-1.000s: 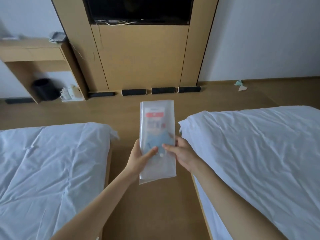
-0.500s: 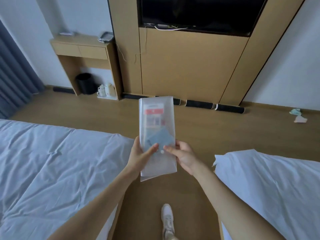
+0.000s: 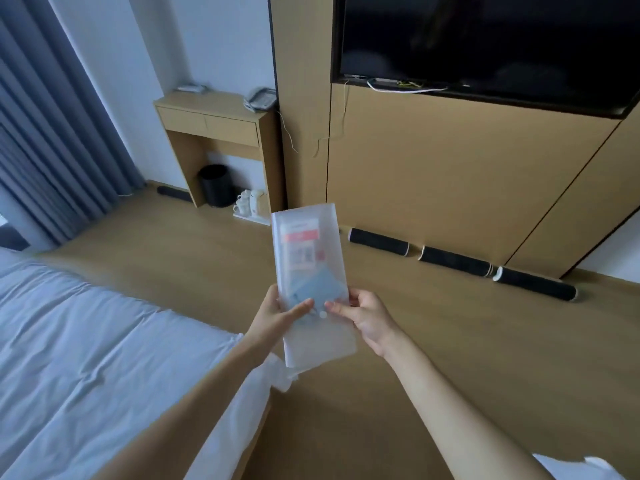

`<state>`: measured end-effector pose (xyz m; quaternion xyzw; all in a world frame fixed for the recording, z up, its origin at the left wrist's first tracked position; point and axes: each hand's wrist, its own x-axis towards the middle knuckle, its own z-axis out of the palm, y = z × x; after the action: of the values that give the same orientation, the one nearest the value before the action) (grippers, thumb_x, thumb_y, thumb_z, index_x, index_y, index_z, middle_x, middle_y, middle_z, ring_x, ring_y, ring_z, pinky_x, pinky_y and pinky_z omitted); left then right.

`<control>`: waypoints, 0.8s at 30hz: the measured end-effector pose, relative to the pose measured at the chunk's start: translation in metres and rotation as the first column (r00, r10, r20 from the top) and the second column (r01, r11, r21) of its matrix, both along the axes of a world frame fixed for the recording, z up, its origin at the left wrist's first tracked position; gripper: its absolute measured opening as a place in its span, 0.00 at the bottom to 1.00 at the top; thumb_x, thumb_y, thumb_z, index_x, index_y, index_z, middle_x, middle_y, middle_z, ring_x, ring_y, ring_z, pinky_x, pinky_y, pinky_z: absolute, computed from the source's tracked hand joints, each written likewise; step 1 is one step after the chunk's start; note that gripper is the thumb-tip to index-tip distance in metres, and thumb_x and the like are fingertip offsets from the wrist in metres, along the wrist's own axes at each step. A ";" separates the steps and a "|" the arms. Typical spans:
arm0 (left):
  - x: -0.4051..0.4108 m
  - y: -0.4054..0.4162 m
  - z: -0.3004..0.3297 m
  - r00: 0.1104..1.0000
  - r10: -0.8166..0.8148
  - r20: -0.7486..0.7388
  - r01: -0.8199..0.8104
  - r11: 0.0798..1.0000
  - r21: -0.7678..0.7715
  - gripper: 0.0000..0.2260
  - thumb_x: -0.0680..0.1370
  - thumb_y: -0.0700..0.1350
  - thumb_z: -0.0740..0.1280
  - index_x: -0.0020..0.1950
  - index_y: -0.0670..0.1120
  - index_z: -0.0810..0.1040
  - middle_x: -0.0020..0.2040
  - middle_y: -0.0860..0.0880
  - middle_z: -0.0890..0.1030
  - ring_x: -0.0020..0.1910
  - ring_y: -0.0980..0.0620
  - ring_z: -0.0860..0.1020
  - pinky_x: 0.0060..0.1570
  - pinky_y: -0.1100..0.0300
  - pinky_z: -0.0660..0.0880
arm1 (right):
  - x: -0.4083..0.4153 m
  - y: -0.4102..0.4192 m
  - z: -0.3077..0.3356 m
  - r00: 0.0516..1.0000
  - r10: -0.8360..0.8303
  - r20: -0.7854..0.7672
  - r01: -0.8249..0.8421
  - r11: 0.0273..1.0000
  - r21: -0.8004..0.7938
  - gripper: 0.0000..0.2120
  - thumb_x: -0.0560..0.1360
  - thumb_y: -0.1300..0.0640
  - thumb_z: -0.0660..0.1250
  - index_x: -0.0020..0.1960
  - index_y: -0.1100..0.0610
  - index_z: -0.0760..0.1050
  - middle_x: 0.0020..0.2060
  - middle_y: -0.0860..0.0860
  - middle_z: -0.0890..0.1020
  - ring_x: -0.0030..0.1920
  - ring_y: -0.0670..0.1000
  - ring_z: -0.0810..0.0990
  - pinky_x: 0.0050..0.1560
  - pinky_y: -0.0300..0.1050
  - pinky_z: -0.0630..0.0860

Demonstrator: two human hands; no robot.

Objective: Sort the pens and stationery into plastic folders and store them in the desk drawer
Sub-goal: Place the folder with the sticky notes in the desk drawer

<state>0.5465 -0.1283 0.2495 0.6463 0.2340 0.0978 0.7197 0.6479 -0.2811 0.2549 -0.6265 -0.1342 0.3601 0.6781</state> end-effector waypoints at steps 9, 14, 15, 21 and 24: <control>0.142 0.110 -0.012 0.999 -0.009 0.041 0.014 0.993 -0.119 0.23 0.69 0.48 0.72 0.60 0.41 0.72 0.55 0.43 0.82 0.52 0.44 0.82 0.49 0.49 0.79 | 0.153 0.105 -0.008 0.996 0.089 -0.030 -0.089 0.996 0.007 0.18 0.66 0.59 0.74 0.55 0.62 0.78 0.49 0.56 0.84 0.48 0.54 0.83 0.46 0.44 0.79; 0.237 0.186 -0.012 0.997 0.028 0.073 -0.013 0.980 -0.198 0.24 0.69 0.46 0.71 0.63 0.41 0.74 0.57 0.41 0.81 0.54 0.40 0.80 0.54 0.43 0.77 | 0.257 0.186 0.009 0.990 0.140 -0.019 -0.140 0.990 -0.013 0.19 0.66 0.60 0.74 0.55 0.65 0.78 0.52 0.60 0.83 0.47 0.56 0.82 0.50 0.49 0.79; 0.254 0.199 -0.008 0.996 0.039 0.081 -0.023 0.981 -0.195 0.24 0.68 0.47 0.72 0.62 0.41 0.74 0.57 0.41 0.81 0.54 0.40 0.80 0.55 0.43 0.76 | 0.276 0.201 0.013 0.989 0.150 -0.008 -0.150 0.989 -0.014 0.17 0.67 0.62 0.73 0.55 0.64 0.78 0.51 0.60 0.83 0.47 0.55 0.82 0.51 0.49 0.79; 0.336 0.270 0.001 0.989 0.121 0.091 -0.107 0.984 -0.144 0.27 0.65 0.51 0.74 0.60 0.43 0.76 0.54 0.43 0.83 0.52 0.42 0.82 0.51 0.45 0.78 | 0.372 0.285 0.014 0.970 0.242 -0.009 -0.242 0.970 0.001 0.16 0.66 0.60 0.76 0.53 0.58 0.80 0.51 0.58 0.83 0.49 0.55 0.82 0.53 0.49 0.78; 0.372 0.306 -0.007 0.977 0.202 0.070 -0.193 0.974 -0.116 0.28 0.63 0.53 0.75 0.59 0.42 0.76 0.53 0.43 0.83 0.50 0.43 0.82 0.50 0.47 0.79 | 0.418 0.330 0.000 0.951 0.308 -0.026 -0.308 0.951 0.017 0.16 0.65 0.60 0.76 0.53 0.59 0.80 0.50 0.58 0.84 0.48 0.54 0.82 0.49 0.46 0.78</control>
<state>0.9190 0.1775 0.2423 0.5752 0.2727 0.1823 0.7493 1.0655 0.0490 0.2552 -0.5883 -0.2229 0.4695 0.6195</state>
